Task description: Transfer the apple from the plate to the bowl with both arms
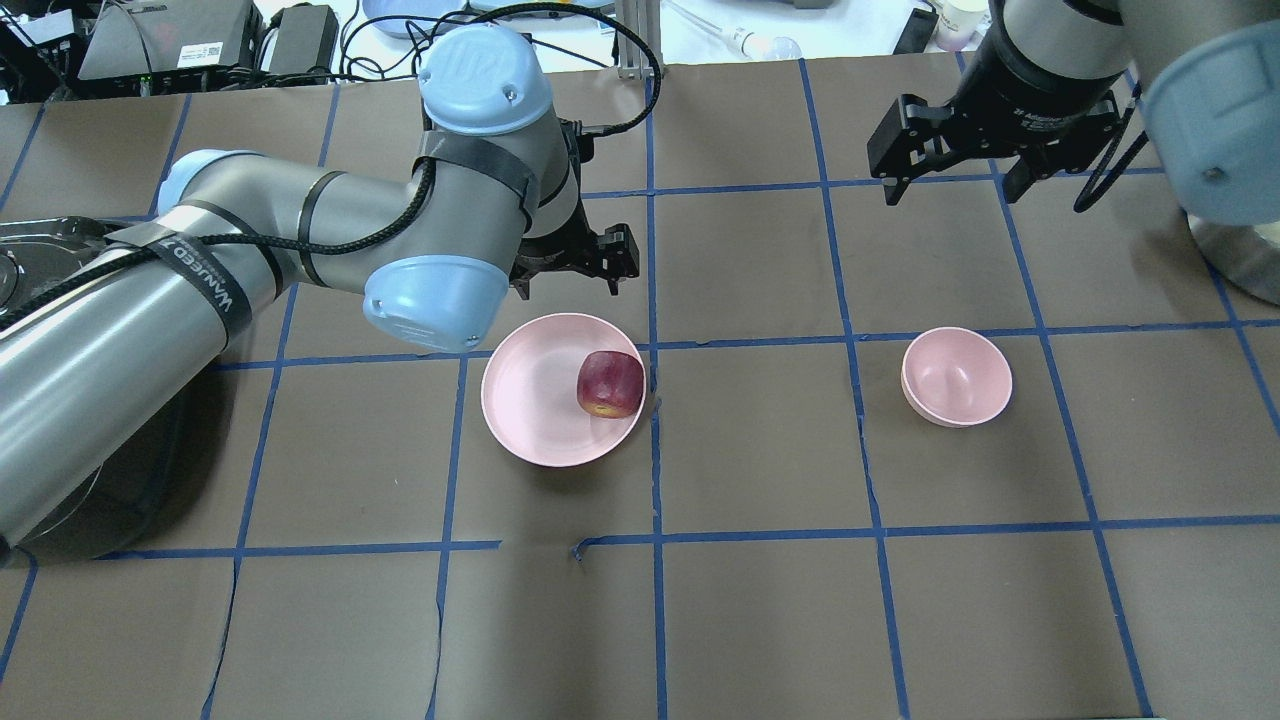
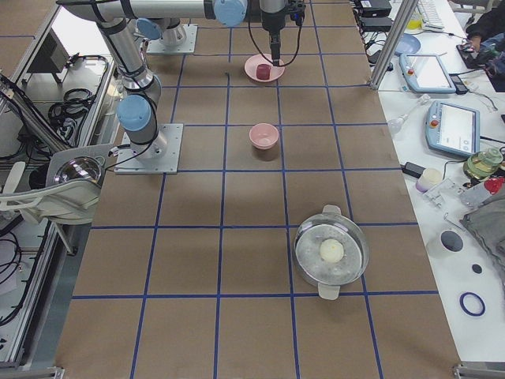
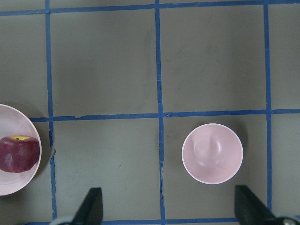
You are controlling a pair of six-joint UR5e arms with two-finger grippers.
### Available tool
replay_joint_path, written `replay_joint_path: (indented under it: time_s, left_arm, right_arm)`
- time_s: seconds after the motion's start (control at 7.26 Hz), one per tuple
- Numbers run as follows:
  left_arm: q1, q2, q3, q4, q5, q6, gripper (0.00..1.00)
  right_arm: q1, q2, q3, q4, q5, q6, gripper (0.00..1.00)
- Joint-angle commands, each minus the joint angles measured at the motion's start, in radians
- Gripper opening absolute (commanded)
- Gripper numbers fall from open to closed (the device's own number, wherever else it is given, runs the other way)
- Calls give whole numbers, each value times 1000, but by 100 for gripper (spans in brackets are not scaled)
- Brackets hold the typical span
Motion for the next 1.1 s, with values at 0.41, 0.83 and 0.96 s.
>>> replay_joint_path:
  time_s: [0.41,0.83,0.96]
  left_arm:
    - [-3,-33,-161,248,-4,-11,100]
    - [-26,-77,-161,253,-72,-71,100]
    - [-37,-88,-163,253,-72,-77,100]
  right_arm:
    - [0,1,0,-1,0,0,100]
    - [0,4,-5,-1,0,0,100]
    - [0,3,-3,2,-2,0,100]
